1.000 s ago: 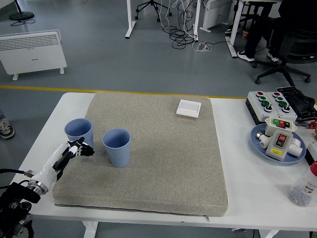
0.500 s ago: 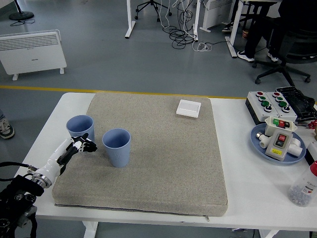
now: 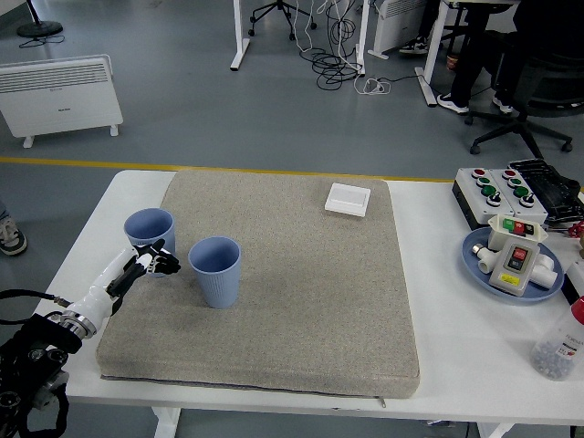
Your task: Push cup pick cup insert cup
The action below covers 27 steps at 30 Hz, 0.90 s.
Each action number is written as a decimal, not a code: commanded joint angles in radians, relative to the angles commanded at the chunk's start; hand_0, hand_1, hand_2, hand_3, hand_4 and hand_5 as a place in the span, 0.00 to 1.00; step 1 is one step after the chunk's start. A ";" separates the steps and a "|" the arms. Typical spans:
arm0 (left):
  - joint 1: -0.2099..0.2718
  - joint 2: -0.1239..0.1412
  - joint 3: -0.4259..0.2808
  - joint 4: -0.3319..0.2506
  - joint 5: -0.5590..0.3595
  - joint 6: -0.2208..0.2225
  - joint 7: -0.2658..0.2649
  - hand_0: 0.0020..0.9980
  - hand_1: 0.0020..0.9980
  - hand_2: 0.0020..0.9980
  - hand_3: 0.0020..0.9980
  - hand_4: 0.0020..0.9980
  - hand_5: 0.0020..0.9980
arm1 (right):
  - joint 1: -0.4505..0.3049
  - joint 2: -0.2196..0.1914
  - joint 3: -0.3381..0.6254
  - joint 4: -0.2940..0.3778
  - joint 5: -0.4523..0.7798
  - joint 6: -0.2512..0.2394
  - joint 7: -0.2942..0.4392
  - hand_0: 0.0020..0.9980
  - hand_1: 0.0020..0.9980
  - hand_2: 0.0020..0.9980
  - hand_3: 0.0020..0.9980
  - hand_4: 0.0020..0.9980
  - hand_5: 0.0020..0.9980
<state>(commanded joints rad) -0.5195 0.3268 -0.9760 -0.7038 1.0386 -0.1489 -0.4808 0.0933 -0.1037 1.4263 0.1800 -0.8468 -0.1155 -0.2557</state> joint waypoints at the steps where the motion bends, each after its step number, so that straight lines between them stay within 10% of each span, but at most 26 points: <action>1: 0.002 0.001 -0.001 -0.003 -0.001 0.000 0.000 0.59 0.56 0.52 0.47 0.62 1.00 | -0.001 0.000 0.000 0.000 0.001 0.000 0.000 0.75 0.61 0.59 0.58 0.10 0.58; 15: 0.051 0.018 -0.033 -0.077 0.029 0.013 0.002 0.56 0.55 0.51 0.47 0.61 1.00 | -0.007 0.001 0.000 0.000 0.001 -0.001 0.000 0.75 0.61 0.59 0.58 0.10 0.58; 27: 0.254 0.120 -0.302 -0.412 0.149 0.039 0.019 0.46 0.53 0.50 0.47 0.61 1.00 | -0.005 -0.002 0.004 0.000 0.004 -0.001 0.003 0.75 0.61 0.59 0.58 0.10 0.58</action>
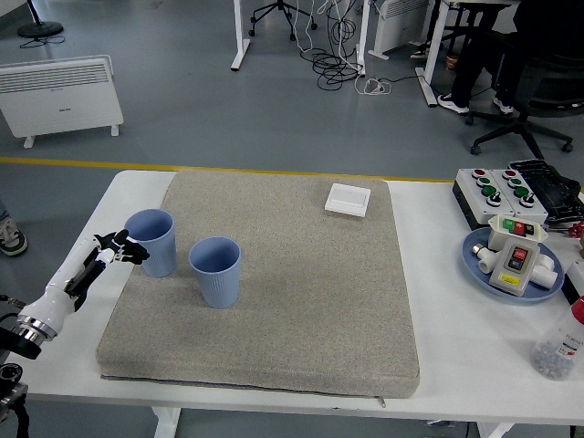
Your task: Push cup pick cup insert cup
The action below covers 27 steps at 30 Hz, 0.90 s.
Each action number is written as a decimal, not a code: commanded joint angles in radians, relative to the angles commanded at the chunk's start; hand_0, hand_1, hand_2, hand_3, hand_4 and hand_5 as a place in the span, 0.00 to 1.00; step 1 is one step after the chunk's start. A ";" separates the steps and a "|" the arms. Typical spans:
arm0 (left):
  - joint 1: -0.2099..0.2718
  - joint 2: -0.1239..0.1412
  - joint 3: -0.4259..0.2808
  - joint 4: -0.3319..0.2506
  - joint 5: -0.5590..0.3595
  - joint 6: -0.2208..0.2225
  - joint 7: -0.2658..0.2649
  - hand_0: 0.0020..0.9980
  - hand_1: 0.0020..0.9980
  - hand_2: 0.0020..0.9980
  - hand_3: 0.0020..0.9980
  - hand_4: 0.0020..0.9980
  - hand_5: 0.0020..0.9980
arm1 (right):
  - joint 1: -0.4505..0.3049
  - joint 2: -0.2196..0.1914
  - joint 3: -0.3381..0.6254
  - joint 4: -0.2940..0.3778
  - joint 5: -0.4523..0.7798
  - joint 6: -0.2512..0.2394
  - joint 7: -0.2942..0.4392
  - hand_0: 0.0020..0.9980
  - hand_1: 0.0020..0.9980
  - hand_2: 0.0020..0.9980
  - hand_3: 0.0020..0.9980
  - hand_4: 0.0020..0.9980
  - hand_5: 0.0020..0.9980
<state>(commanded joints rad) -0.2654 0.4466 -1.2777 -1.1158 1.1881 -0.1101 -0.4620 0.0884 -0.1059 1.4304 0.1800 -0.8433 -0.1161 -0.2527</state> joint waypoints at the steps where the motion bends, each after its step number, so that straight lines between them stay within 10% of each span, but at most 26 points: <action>1: 0.006 0.005 -0.017 -0.027 0.004 0.001 0.000 0.46 0.53 0.50 0.47 0.61 1.00 | 0.000 0.000 0.000 0.000 0.000 0.000 0.000 0.75 0.61 0.59 0.58 0.10 0.58; 9: -0.027 0.086 -0.051 -0.251 0.105 -0.008 0.115 0.44 0.53 0.51 0.47 0.63 0.98 | 0.004 -0.001 0.000 0.000 0.002 -0.001 -0.001 0.75 0.61 0.59 0.58 0.10 0.58; 10: -0.030 0.088 -0.049 -0.260 0.113 -0.011 0.143 0.73 0.78 0.85 0.77 0.86 0.84 | 0.004 -0.001 0.000 0.000 0.002 -0.001 -0.001 0.75 0.61 0.59 0.58 0.10 0.58; 13: -0.097 0.131 0.026 -0.304 0.215 -0.043 0.257 0.73 0.78 0.85 0.77 0.86 0.84 | 0.005 -0.002 -0.002 0.000 0.004 -0.001 -0.001 0.75 0.61 0.59 0.58 0.10 0.58; 16: -0.150 0.154 0.096 -0.316 0.269 -0.055 0.307 0.84 0.88 0.98 0.92 0.96 0.75 | 0.004 -0.002 -0.003 0.000 0.007 -0.001 -0.001 0.75 0.61 0.59 0.58 0.10 0.58; 27: -0.514 0.193 0.528 -0.199 0.425 -0.128 0.409 0.87 0.90 1.00 0.97 1.00 0.56 | 0.002 -0.003 -0.016 0.000 0.029 -0.004 0.000 0.75 0.61 0.59 0.58 0.10 0.58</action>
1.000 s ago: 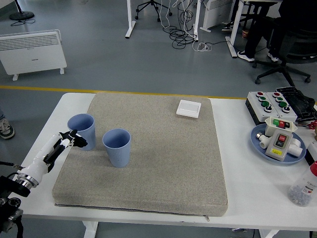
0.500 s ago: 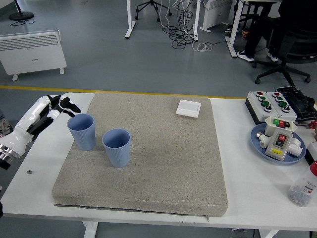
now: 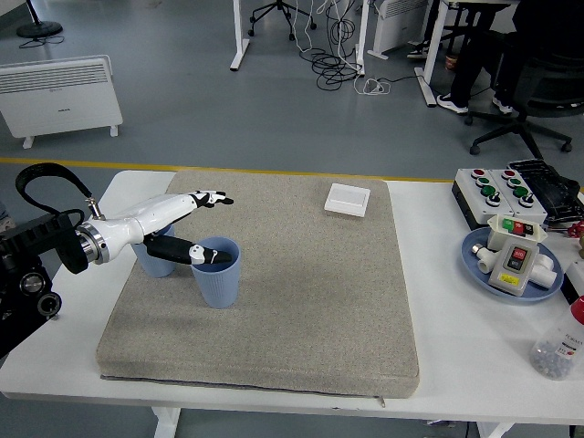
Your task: Push cup pick cup insert cup
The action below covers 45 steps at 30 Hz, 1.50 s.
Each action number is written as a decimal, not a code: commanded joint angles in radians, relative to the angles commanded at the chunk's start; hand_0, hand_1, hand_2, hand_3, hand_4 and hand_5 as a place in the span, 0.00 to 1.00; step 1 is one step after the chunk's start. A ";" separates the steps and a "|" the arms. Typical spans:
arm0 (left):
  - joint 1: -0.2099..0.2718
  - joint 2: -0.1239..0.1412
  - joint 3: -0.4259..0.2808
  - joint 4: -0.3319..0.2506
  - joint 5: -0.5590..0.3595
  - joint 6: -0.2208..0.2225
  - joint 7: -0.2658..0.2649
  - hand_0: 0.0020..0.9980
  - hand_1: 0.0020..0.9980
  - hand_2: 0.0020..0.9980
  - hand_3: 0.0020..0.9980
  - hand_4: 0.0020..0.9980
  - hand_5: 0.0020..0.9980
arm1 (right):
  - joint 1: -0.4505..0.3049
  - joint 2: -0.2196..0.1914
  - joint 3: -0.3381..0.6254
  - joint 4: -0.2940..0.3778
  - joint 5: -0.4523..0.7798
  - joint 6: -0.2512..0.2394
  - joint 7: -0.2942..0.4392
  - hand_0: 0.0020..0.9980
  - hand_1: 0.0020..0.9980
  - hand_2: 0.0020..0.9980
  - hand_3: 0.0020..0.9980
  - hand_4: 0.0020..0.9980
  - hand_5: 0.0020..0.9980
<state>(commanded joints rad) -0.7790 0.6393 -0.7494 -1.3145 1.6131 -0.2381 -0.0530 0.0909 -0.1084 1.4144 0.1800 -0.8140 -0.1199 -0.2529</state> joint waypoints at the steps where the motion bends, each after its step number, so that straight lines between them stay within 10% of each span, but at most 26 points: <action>1: -0.016 -0.001 0.030 0.004 -0.002 -0.002 0.004 0.88 0.92 1.00 1.00 1.00 0.55 | 0.000 0.000 -0.001 0.000 0.002 0.000 0.000 0.75 0.61 0.59 0.58 0.10 0.58; 11: -0.129 -0.039 0.207 0.093 -0.006 -0.022 0.027 0.88 0.92 1.00 1.00 1.00 0.54 | -0.003 0.001 -0.006 0.000 0.006 -0.001 -0.001 0.75 0.61 0.59 0.58 0.10 0.58; 24: -0.170 -0.066 0.259 0.174 0.023 -0.020 0.016 0.88 0.90 1.00 0.97 1.00 0.46 | -0.009 0.002 -0.011 0.000 0.009 -0.001 -0.001 0.75 0.61 0.59 0.58 0.10 0.58; 25: -0.171 -0.066 0.259 0.175 0.024 -0.024 0.018 0.84 0.86 0.99 0.88 0.90 0.29 | -0.010 0.002 -0.011 0.000 0.008 -0.002 -0.001 0.75 0.61 0.59 0.58 0.10 0.58; 36: -0.168 -0.068 0.268 0.182 0.022 -0.028 0.014 0.66 0.78 0.94 0.78 0.82 0.18 | -0.013 0.002 -0.011 0.000 0.006 -0.002 -0.002 0.75 0.61 0.59 0.58 0.11 0.58; 37: -0.167 -0.068 0.270 0.186 0.021 -0.027 0.012 0.57 0.72 0.90 0.73 0.70 0.04 | -0.013 0.002 -0.011 0.000 0.006 -0.002 -0.002 0.75 0.61 0.59 0.58 0.11 0.58; 45: -0.166 -0.066 0.272 0.202 0.015 -0.024 -0.003 0.50 0.63 0.84 0.63 0.54 0.00 | -0.011 0.002 -0.011 0.000 0.006 -0.001 -0.002 0.75 0.61 0.59 0.58 0.11 0.58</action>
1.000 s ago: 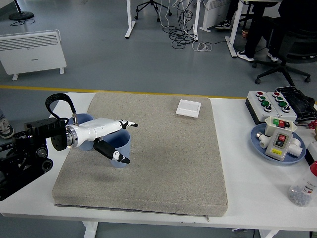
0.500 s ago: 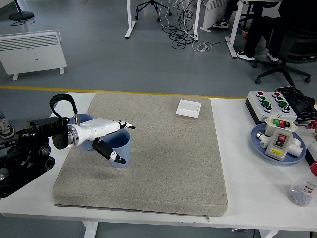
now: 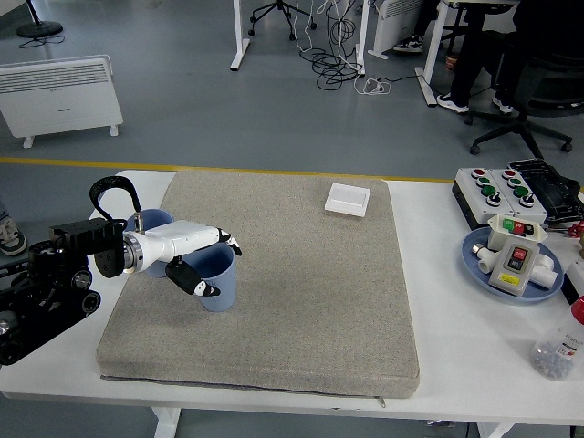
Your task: Push cup pick cup insert cup
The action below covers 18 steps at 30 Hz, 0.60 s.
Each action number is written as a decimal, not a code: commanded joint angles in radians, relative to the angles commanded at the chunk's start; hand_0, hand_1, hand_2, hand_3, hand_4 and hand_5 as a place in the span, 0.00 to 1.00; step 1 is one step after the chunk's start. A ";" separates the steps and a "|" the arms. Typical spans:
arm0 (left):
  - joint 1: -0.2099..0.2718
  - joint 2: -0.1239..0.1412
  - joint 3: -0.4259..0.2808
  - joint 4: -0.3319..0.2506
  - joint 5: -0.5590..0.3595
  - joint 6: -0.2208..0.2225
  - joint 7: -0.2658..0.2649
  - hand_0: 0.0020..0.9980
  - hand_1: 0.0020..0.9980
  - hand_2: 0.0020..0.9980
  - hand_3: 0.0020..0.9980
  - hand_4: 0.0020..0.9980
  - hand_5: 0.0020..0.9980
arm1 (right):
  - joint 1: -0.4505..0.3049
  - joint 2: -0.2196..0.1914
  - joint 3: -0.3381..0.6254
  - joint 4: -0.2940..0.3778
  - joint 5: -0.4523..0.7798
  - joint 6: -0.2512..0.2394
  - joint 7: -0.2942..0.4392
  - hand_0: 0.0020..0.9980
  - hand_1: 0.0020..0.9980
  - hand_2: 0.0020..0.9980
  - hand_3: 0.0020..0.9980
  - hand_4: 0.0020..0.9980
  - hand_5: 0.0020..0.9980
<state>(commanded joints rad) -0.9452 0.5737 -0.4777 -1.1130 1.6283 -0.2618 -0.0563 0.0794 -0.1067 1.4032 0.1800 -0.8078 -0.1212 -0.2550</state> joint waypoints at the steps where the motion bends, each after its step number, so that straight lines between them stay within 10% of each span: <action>1: 0.000 0.001 0.000 0.000 -0.001 -0.001 0.000 0.50 0.63 0.84 0.63 0.54 0.00 | 0.000 0.000 0.000 0.000 0.000 0.000 0.000 0.75 0.61 0.59 0.58 0.11 0.58; 11: 0.003 0.016 -0.015 -0.041 -0.008 -0.015 0.023 0.50 0.57 0.78 0.57 0.41 0.00 | 0.006 -0.001 -0.001 0.000 0.006 -0.001 0.003 0.75 0.61 0.58 0.58 0.11 0.58; 18: 0.013 0.078 -0.101 -0.208 -0.048 -0.072 0.126 0.49 0.56 0.74 0.52 0.37 0.00 | 0.008 -0.002 0.000 0.000 0.012 -0.002 0.005 0.75 0.61 0.58 0.58 0.11 0.58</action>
<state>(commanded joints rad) -0.9322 0.6518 -0.5784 -1.3208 1.5802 -0.3340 0.0696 0.0874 -0.1091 1.4030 0.1800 -0.7957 -0.1229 -0.2501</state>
